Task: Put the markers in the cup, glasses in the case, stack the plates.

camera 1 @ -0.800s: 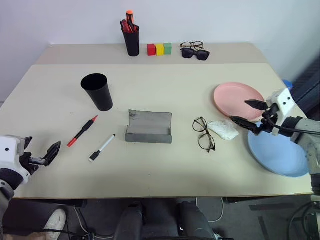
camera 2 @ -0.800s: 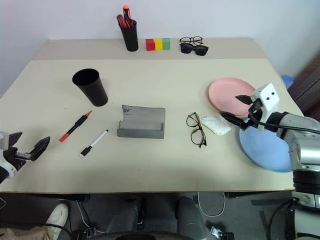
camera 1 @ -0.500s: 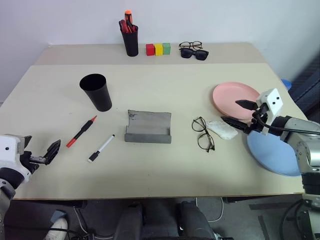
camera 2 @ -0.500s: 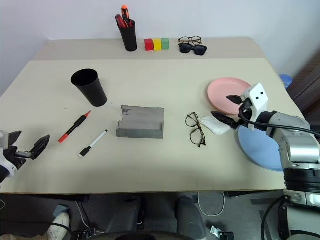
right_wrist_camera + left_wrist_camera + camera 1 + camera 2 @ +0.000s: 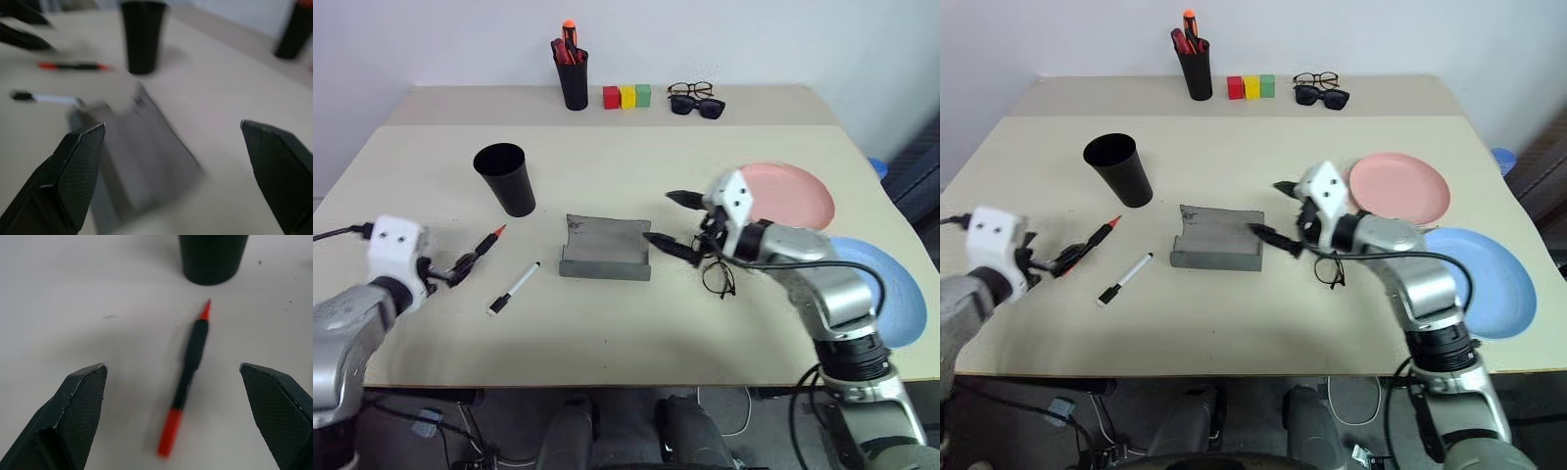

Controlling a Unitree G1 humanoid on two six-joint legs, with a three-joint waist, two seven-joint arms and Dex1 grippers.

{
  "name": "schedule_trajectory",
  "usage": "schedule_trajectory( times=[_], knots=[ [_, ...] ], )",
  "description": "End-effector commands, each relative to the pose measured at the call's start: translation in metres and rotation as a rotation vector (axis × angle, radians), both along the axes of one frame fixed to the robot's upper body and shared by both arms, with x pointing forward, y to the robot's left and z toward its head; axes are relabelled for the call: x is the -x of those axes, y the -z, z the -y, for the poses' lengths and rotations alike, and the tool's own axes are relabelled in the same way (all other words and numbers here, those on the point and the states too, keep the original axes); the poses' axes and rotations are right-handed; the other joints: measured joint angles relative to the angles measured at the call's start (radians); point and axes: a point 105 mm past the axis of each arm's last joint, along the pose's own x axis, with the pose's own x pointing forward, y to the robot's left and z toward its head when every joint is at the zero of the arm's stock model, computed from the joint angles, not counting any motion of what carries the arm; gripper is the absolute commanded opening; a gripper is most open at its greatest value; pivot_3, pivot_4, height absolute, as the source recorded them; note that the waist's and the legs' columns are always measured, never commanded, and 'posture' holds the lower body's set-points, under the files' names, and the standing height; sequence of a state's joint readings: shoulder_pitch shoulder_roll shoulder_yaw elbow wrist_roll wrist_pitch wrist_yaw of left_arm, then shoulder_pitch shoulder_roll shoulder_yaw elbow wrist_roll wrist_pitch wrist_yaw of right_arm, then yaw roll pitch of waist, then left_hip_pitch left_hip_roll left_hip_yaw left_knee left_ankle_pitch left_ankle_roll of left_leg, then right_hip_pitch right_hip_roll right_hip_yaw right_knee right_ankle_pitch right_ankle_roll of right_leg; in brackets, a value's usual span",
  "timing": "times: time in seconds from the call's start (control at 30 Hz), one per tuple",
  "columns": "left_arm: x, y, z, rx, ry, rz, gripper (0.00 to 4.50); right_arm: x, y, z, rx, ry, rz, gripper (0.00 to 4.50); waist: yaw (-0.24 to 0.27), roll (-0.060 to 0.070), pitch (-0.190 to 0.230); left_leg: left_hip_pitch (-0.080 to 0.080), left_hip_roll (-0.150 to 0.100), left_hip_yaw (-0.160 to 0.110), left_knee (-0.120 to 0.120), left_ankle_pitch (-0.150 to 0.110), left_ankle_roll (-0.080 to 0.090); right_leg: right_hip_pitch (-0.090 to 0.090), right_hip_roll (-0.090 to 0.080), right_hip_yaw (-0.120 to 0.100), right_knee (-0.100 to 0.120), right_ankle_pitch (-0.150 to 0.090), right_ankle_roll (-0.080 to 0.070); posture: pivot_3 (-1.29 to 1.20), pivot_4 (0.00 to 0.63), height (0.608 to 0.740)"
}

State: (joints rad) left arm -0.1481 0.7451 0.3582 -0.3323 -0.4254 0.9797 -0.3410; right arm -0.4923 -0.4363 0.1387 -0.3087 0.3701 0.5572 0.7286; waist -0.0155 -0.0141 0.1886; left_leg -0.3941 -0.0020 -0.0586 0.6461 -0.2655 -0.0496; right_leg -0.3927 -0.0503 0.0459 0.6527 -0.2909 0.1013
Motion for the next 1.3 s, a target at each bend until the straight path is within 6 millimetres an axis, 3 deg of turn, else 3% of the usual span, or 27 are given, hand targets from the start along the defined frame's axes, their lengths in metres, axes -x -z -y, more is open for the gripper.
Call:
schedule_trajectory(
  times=[0.03, 0.2, 0.4, 0.5, 0.73, 0.8, 0.93, 1.0, 1.1, 1.17, 1.3],
  knots=[
    [-0.013, 0.014, 0.001, -0.070, -0.032, -0.220, 4.44, 0.009, -0.013, -0.029, -0.041, -0.025, 0.082, 4.50, -0.002, -0.001, 0.000, 0.000, 0.000, 0.000, 0.000, 0.000, 0.000, 0.000, 0.001, 0.000, 0.000, 0.000, 0.000, 0.00, 0.150, 0.740],
    [-0.042, 0.014, 0.012, -0.083, -0.034, -0.294, 4.44, 0.022, -0.001, -0.055, -0.076, -0.052, 0.073, 4.50, -0.004, -0.001, 0.000, -0.001, -0.001, 0.000, -0.001, 0.000, -0.001, -0.003, 0.002, 0.000, 0.002, 0.000, 0.000, 0.00, 0.150, 0.740],
    [-0.055, 0.022, 0.009, -0.037, -0.072, -0.362, 4.44, 0.030, 0.002, -0.060, -0.096, -0.066, 0.064, 4.50, -0.004, -0.001, 0.000, -0.004, -0.001, 0.000, 0.000, 0.002, -0.003, -0.007, 0.002, 0.001, 0.006, 0.000, 0.000, 0.00, 0.150, 0.740],
    [-0.057, 0.025, 0.001, -0.029, -0.112, -0.374, 3.65, 0.032, 0.002, -0.059, -0.084, -0.090, 0.071, 4.50, -0.004, -0.001, 0.000, -0.002, -0.001, 0.000, 0.001, 0.002, -0.004, -0.007, 0.002, 0.001, 0.008, 0.000, 0.000, 0.00, 0.150, 0.740],
    [-0.053, 0.022, -0.018, -0.029, -0.206, -0.352, 0.11, 0.030, 0.002, -0.060, -0.075, -0.106, 0.087, 4.50, -0.028, -0.001, 0.000, 0.001, 0.000, 0.000, 0.000, 0.002, -0.004, -0.005, 0.003, 0.001, 0.010, -0.001, -0.001, 0.00, 0.150, 0.740],
    [-0.051, 0.019, -0.027, -0.031, -0.249, -0.326, 0.02, 0.030, 0.002, -0.061, -0.077, -0.112, 0.089, 4.50, -0.032, -0.001, 0.000, 0.001, 0.000, 0.000, 0.000, 0.002, -0.004, -0.006, 0.003, 0.002, 0.011, -0.001, -0.001, 0.00, 0.150, 0.740],
    [-0.045, -0.038, -0.089, -0.195, -0.523, 0.084, 0.02, 0.027, 0.000, -0.063, -0.082, -0.118, 0.099, 4.50, -0.034, -0.002, 0.000, -0.001, 0.002, 0.001, -0.001, 0.002, -0.004, -0.010, 0.003, 0.003, 0.012, -0.001, -0.001, 0.00, 0.150, 0.740],
    [-0.042, -0.075, -0.101, -0.244, -0.623, 0.308, 0.02, 0.024, -0.002, -0.064, -0.085, -0.118, 0.103, 4.50, -0.026, -0.003, 0.000, -0.005, 0.002, 0.001, 0.000, 0.003, -0.004, -0.015, 0.002, 0.003, 0.012, 0.000, -0.001, 0.00, 0.150, 0.740],
    [-0.049, -0.135, -0.073, -0.050, -0.541, 0.667, 0.02, 0.014, -0.012, -0.066, -0.125, -0.091, 0.134, 4.50, 0.009, -0.006, -0.001, -0.015, 0.002, -0.002, 0.004, 0.004, -0.007, -0.021, 0.000, 0.000, 0.012, 0.000, -0.002, 0.00, 0.150, 0.740],
    [-0.055, -0.164, -0.048, -0.005, -0.451, 0.810, 0.02, 0.007, -0.019, -0.068, -0.153, -0.070, 0.153, 4.50, 0.027, -0.008, -0.003, -0.016, 0.000, -0.003, 0.005, 0.004, -0.007, -0.020, -0.003, -0.002, 0.011, 0.001, -0.001, 0.00, 0.150, 0.740],
    [-0.074, -0.202, 0.006, 0.047, -0.258, 0.972, 0.02, -0.002, -0.029, -0.073, -0.199, -0.034, 0.191, 4.50, 0.029, -0.010, -0.004, -0.016, -0.005, -0.002, 0.005, 0.004, -0.006, -0.017, -0.006, -0.003, 0.010, 0.002, 0.001, 0.00, 0.150, 0.740]
  ],
)
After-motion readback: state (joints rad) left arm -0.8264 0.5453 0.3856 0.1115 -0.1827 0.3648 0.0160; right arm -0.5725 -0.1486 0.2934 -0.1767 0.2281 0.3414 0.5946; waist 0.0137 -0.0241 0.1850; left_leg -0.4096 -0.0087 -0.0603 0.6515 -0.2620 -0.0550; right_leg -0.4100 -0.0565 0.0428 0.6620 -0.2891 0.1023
